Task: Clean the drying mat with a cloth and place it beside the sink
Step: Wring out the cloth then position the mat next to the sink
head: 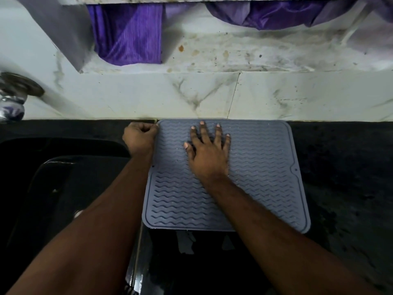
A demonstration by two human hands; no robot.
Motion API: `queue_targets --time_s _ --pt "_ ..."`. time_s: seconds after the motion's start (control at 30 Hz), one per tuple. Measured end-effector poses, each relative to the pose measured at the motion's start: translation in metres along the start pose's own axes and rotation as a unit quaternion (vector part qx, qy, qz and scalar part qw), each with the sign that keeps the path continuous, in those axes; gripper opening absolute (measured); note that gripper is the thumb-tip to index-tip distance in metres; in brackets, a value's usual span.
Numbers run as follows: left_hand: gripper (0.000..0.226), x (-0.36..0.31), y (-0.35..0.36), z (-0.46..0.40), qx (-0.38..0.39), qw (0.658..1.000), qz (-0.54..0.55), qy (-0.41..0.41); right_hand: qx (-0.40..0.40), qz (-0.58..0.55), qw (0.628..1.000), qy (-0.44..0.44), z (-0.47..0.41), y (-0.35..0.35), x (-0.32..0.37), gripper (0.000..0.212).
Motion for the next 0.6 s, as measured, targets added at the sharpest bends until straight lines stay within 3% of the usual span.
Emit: queue_targets --time_s 0.17,0.37,0.6 --pt "0.015 0.001 -0.003 0.001 0.039 0.999 -0.013 -0.003 0.002 0.001 1.0 0.0 0.0 -0.001 0.0 0.061" --pt "0.019 0.006 -0.034 0.055 0.145 0.986 -0.081 0.029 0.041 -0.008 0.999 0.001 0.006 -0.007 0.003 0.061" --pt "0.027 0.041 -0.066 0.15 0.099 0.991 -0.094 -0.017 0.04 -0.056 0.996 -0.052 0.092 0.005 0.061 0.062"
Point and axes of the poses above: each hand's wrist, its own z-axis away from the middle knuckle, its own y-axis out of the palm, x = y × z, the point moved 7 cm from there along -z, towards the middle knuckle, and after that the axes turned 5 degrees about x, right-handed, at the moved point
